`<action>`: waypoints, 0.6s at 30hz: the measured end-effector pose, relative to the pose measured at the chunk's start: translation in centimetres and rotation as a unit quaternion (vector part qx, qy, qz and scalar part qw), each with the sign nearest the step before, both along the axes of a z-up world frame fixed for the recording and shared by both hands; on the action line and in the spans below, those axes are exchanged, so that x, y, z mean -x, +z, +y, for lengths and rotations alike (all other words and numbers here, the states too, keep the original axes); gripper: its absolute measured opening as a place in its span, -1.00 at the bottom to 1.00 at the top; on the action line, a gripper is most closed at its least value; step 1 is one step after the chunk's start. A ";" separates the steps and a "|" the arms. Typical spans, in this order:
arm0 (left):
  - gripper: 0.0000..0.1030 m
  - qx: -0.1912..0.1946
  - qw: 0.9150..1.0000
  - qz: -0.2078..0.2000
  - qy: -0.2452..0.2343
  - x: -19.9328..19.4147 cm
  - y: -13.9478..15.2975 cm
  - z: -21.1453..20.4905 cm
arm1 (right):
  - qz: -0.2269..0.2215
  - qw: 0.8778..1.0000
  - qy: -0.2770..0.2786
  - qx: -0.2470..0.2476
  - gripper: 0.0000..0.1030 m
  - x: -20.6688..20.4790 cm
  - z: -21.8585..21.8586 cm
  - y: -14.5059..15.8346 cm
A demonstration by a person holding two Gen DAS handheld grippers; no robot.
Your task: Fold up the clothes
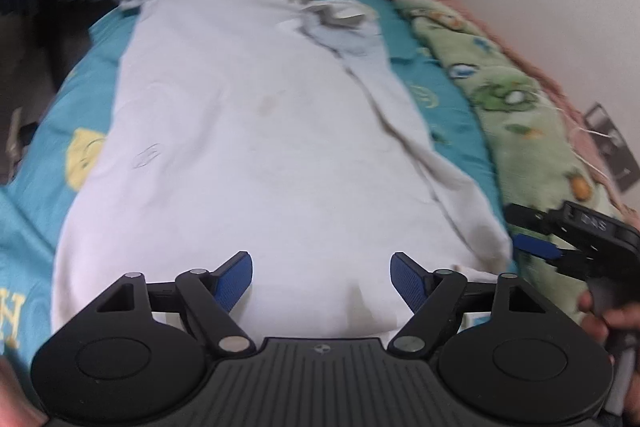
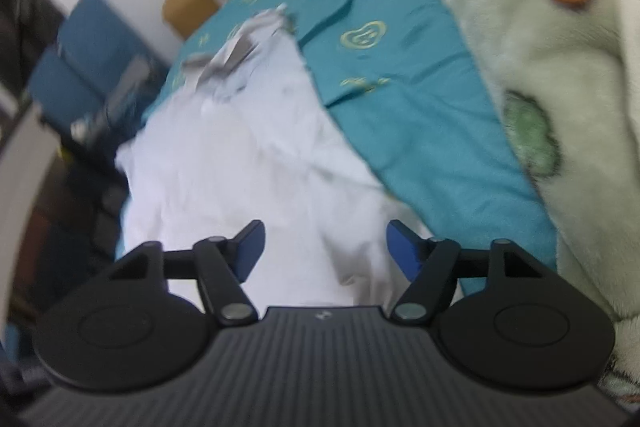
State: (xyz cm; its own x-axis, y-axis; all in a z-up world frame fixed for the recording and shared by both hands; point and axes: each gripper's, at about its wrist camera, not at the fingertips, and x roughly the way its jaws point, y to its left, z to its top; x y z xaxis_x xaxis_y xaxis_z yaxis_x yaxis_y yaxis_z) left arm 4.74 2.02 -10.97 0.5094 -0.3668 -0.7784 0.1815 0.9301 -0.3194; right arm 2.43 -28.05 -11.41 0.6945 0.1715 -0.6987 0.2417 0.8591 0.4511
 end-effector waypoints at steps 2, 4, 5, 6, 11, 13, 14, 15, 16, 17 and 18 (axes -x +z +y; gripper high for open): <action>0.48 -0.018 1.000 -0.018 0.006 -0.4 0.5 0.2 | -0.006 1.000 0.015 0.015 0.24 0.3 0.8 0.5; 0.49 -0.027 0.999 -0.033 0.008 -0.6 0.9 0.3 | -0.007 0.999 0.034 0.018 0.21 0.7 1.5 1.0; 0.49 -0.027 0.999 -0.038 0.007 -0.6 1.0 0.3 | -0.002 0.999 0.043 0.022 0.21 0.7 1.9 1.1; 0.49 -0.027 0.999 -0.043 0.007 -0.7 1.1 0.3 | 0.006 0.999 0.042 0.033 0.18 0.7 2.2 1.1; 0.49 -0.004 0.999 -0.034 0.015 -0.6 0.7 1.1 | 0.073 0.994 -0.035 0.079 0.23 -0.2 2.5 0.0; 0.49 0.002 0.999 -0.028 0.020 -0.8 0.5 1.4 | 0.097 0.991 -0.050 0.080 0.22 -0.6 2.5 -0.8; 0.49 0.002 0.999 -0.026 0.020 -0.9 0.3 1.4 | 0.111 0.989 -0.055 0.085 0.22 -0.8 2.5 -1.2; 0.49 0.003 0.999 -0.025 0.021 -1.1 0.2 1.5 | 0.124 0.987 -0.052 0.090 0.22 -1.1 2.6 -1.6; 0.49 0.003 0.999 -0.023 0.022 -1.3 0.1 1.5 | 0.136 0.985 -0.044 0.095 0.20 -1.3 2.8 -1.8; 0.49 0.003 1.000 -0.021 0.022 -1.4 0.0 1.5 | 0.148 0.983 -0.036 0.100 -0.02 -1.6 3.0 -2.1; 0.49 0.003 1.000 -0.019 0.022 -1.5 -0.1 1.5 | 0.159 0.981 -0.027 0.105 -0.82 -1.8 3.2 -2.4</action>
State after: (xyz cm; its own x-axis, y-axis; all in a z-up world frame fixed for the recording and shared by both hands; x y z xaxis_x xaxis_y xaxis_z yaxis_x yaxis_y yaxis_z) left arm 6.25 3.53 -11.05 0.5540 -0.3474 -0.7566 0.1527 0.9358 -0.3178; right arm 4.24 -24.85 -13.85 0.4392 -0.0310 -0.8979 0.3901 0.9069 0.1594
